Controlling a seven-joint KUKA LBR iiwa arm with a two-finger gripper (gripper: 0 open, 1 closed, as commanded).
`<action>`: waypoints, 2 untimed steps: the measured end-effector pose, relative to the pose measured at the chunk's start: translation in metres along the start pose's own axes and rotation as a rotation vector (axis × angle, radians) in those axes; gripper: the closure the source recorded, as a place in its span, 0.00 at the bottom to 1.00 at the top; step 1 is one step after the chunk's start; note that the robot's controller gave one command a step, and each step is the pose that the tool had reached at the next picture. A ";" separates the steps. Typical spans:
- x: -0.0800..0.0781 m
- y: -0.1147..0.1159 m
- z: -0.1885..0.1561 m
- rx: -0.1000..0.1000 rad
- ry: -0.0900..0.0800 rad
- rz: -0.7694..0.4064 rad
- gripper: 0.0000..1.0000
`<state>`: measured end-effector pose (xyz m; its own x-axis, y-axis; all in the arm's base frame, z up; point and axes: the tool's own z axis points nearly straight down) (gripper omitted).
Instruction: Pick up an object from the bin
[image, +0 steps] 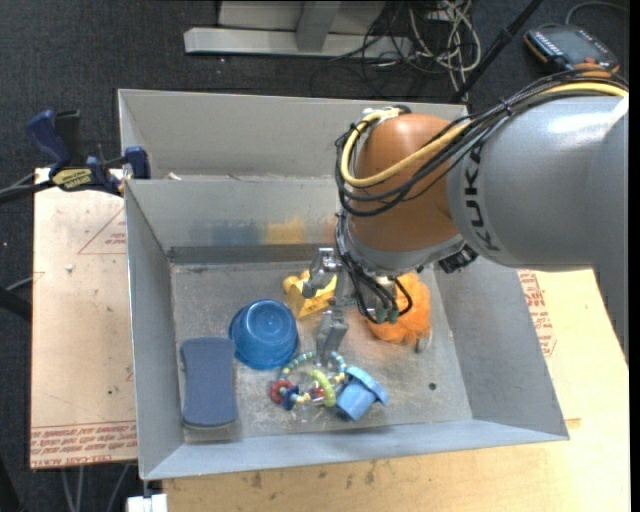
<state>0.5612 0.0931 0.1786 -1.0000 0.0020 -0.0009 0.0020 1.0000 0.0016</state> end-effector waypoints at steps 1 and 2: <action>0.000 0.000 0.000 0.000 0.000 0.000 0.00; -0.029 -0.005 0.043 -0.002 -0.013 -0.024 0.00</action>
Offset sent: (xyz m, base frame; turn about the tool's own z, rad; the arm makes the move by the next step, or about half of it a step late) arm 0.0566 -0.0156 -0.1086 -0.0518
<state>0.5898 0.0881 0.1361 -0.9997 -0.0221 -0.0140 -0.0221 0.9997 0.0036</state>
